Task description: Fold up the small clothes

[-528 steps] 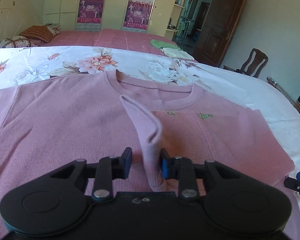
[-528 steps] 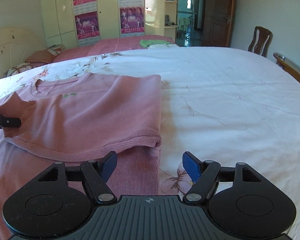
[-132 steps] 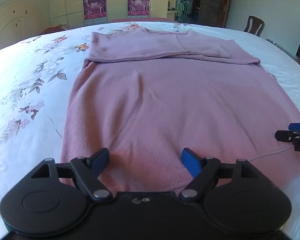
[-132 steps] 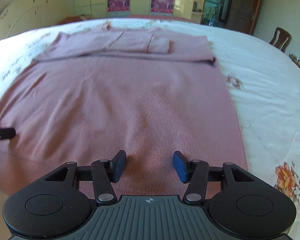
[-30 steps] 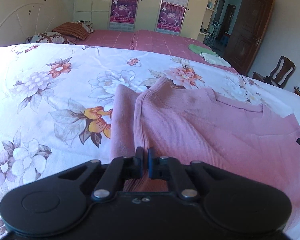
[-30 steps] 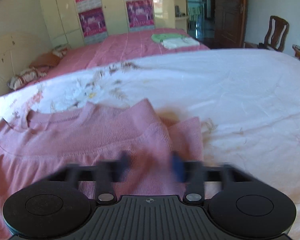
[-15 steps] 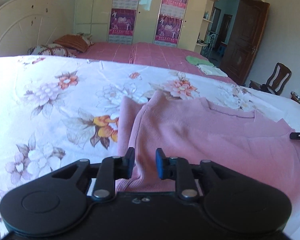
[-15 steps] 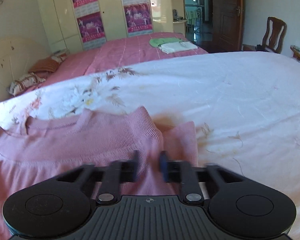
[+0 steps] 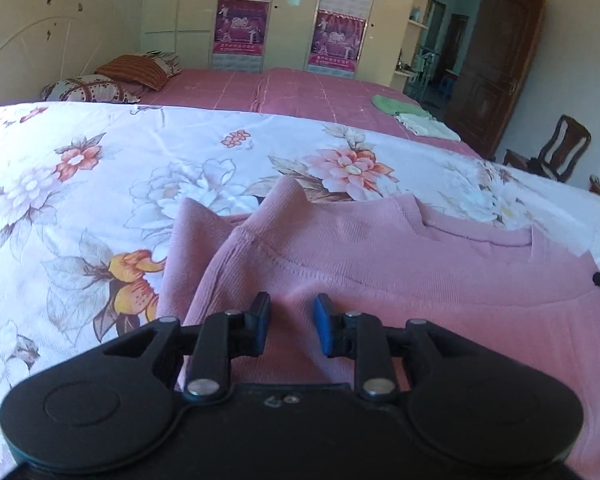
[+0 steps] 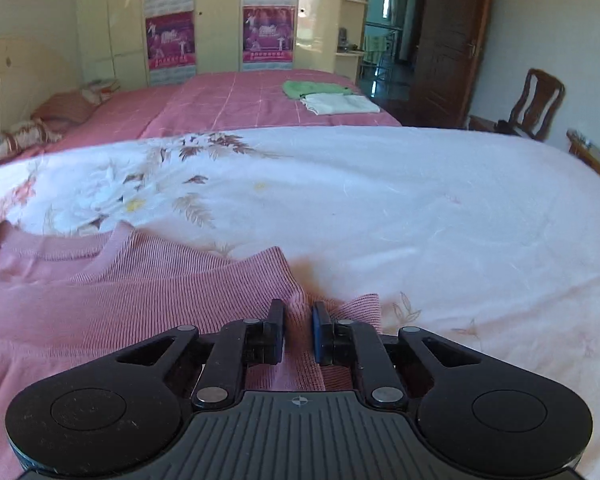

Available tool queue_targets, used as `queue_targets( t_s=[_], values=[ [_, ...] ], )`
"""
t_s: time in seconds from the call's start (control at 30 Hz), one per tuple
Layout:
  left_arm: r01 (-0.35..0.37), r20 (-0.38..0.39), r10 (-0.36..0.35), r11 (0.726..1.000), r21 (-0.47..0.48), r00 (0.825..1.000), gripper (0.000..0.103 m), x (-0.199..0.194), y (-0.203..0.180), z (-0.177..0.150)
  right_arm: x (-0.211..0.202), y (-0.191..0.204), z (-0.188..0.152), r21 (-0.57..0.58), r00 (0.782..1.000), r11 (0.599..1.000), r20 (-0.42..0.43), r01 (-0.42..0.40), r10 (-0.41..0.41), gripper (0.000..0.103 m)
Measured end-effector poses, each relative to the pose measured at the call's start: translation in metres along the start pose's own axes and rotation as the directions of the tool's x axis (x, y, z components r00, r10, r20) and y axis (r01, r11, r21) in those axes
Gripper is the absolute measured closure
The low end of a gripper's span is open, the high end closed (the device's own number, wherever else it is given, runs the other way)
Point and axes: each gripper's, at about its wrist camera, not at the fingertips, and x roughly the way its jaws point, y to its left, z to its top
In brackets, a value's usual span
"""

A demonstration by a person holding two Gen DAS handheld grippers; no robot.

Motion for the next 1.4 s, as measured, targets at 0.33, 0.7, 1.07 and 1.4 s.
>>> queue_targets(
  t_s=[0.33, 0.7, 1.07, 1.4],
  values=[
    [0.181, 0.016, -0.187, 0.967, 0.180, 0.982, 0.078, -0.058, -0.056, -0.018, -0.074, 0.063, -0.014, -0.125, 0.975, 0.971, 0.068, -0.202, 0.211, 0.088],
    [0.128, 0.014, -0.132, 0.981, 0.146, 0.991, 0.085, -0.060, -0.017, -0.066, -0.043, 0.112, -0.053, -0.249, 0.982, 0.951, -0.007, -0.185, 0.190, 0.086],
    [0.059, 0.020, -0.063, 0.986, 0.159, 0.998, 0.074, -0.092, -0.011, -0.079, -0.100, 0.128, -0.065, -0.195, 0.958, 0.940, 0.001, -0.280, 0.286, 0.085],
    [0.003, 0.027, -0.004, 0.998, 0.064, 1.000, 0.081, -0.114, 0.025, -0.106, -0.109, 0.116, -0.098, -0.188, 0.970, 0.952, -0.034, -0.241, 0.239, 0.084]
  ],
)
